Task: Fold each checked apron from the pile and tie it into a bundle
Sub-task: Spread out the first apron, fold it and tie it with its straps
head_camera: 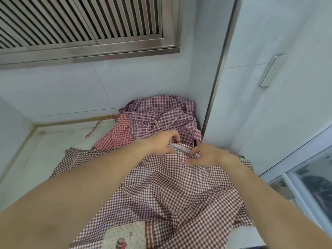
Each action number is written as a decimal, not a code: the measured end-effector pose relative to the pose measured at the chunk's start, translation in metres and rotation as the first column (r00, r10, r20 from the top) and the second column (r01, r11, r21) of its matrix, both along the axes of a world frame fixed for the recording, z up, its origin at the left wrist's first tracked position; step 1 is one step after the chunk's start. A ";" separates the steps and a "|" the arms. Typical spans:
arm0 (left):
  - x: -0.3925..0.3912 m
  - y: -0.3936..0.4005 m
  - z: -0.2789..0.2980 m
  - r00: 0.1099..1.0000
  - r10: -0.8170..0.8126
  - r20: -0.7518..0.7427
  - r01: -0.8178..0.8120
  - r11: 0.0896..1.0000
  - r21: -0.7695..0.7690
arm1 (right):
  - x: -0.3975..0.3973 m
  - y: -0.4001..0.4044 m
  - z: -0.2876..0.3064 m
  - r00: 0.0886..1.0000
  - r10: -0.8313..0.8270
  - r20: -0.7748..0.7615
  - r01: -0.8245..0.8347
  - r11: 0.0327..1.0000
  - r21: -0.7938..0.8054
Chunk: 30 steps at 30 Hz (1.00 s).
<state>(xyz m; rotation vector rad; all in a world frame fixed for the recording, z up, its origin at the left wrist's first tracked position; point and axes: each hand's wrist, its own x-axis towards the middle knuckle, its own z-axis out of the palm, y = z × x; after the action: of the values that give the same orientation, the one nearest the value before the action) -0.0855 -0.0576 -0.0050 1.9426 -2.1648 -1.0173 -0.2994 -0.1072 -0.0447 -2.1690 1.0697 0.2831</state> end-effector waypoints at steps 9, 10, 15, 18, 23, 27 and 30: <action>0.008 0.002 -0.006 1.000 0.003 0.002 -0.004 1.000 0.029 | -0.011 0.001 0.002 0.917 -0.239 0.318 0.210 0.970 0.122; 0.007 0.002 -0.006 1.000 0.015 0.007 -0.015 0.999 0.045 | -0.012 0.001 0.001 0.895 -0.266 0.359 0.239 0.964 0.120; 0.002 0.003 0.000 0.999 0.027 -0.037 -0.026 0.999 0.023 | -0.016 0.003 -0.003 0.838 -0.306 0.452 0.279 0.952 0.127; 0.001 0.003 0.002 1.000 0.018 0.002 -0.018 1.000 0.007 | -0.017 0.008 -0.001 0.829 -0.286 0.481 0.251 0.958 0.136; -0.002 0.000 0.003 0.986 0.152 0.072 -0.135 0.969 -0.205 | -0.028 0.002 -0.014 0.855 -0.280 0.436 0.270 0.959 0.085; 0.006 -0.001 0.005 0.963 0.220 0.157 -0.176 0.951 -0.255 | -0.061 -0.005 -0.025 0.927 -0.268 0.264 0.265 0.963 0.046; 0.015 0.002 0.003 0.951 0.209 0.229 -0.156 0.961 -0.229 | -0.105 -0.014 -0.032 0.963 -0.254 0.094 0.259 0.965 -0.043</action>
<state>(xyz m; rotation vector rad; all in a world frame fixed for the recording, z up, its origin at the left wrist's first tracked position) -0.0709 -0.0553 -0.0020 2.2185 -2.0546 -0.5162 -0.4039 -0.1215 -0.0771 -2.0404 1.3052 0.0398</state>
